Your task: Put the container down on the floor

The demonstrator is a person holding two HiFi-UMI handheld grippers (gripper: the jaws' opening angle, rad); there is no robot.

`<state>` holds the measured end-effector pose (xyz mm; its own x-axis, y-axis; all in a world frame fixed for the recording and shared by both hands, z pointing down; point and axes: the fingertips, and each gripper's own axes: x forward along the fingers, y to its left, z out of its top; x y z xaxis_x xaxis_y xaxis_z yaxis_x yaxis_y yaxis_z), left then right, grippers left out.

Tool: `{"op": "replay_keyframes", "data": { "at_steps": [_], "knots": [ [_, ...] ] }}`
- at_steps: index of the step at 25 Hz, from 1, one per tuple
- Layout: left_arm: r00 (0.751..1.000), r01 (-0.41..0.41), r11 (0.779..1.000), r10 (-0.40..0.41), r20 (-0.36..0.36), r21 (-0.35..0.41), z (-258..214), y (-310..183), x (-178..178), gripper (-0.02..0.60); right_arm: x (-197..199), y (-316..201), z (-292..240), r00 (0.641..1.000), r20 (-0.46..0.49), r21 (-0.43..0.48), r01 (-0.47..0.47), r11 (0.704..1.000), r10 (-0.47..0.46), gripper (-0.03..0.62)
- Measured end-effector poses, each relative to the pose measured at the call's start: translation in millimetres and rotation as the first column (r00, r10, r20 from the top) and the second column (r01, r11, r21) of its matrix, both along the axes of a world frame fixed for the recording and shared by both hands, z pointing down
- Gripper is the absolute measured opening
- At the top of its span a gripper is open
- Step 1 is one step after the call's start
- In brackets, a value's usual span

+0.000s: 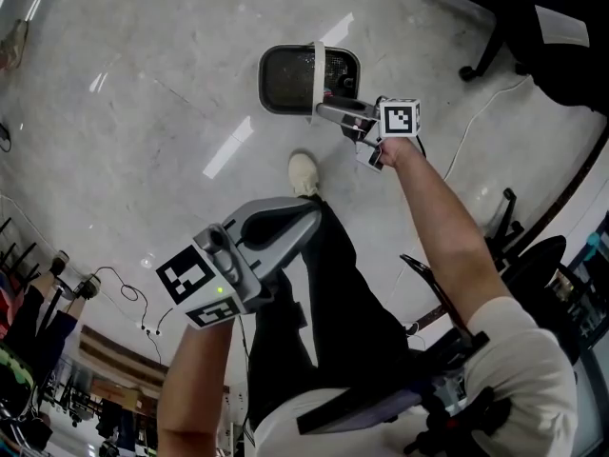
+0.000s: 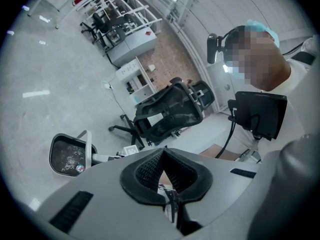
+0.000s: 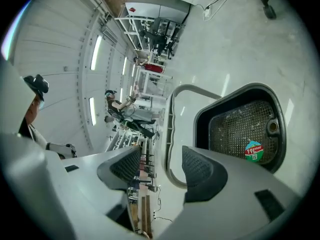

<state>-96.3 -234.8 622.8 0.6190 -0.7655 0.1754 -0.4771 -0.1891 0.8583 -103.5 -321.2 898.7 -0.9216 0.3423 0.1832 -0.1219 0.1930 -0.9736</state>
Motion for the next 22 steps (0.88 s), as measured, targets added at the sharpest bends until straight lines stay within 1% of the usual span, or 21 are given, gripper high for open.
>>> {"op": "replay_keyframes", "data": {
  "at_steps": [3, 9, 12, 16, 19, 21, 22],
  "knots": [
    [1.000, -0.019, 1.000, 0.019, 0.009, 0.010, -9, 7, 6, 0.009, 13, 1, -8, 0.999, -0.028, 0.004, -0.034, 0.999, 0.034, 0.219],
    [0.998, -0.056, 0.998, 0.055, 0.034, 0.034, -38, 30, 15, 0.009, 54, 13, -32, 0.990, -0.114, 0.071, -0.073, 0.995, 0.081, 0.219],
    [0.996, -0.074, 0.996, 0.072, 0.050, 0.048, -59, 49, 22, 0.009, 75, 27, -59, 0.985, -0.123, 0.079, -0.111, 0.991, 0.120, 0.219],
    [0.993, -0.103, 0.993, 0.099, 0.064, 0.065, -92, 80, 35, 0.009, 106, 48, -104, 0.976, -0.143, 0.157, -0.141, 0.977, 0.164, 0.215],
    [0.990, -0.122, 0.990, 0.116, 0.077, 0.076, -118, 109, 43, 0.009, 117, 73, -147, 0.978, -0.125, 0.229, -0.135, 0.964, 0.167, 0.161],
    [0.987, -0.138, 0.987, 0.130, 0.098, 0.084, -137, 129, 48, 0.009, 122, 92, -176, 0.977, -0.121, 0.273, -0.137, 0.952, 0.175, 0.101],
    [0.985, -0.146, 0.985, 0.136, 0.111, 0.088, -147, 139, 50, 0.009, 124, 101, -191, 0.977, -0.121, 0.301, -0.134, 0.944, 0.178, 0.060]
  ]
}}
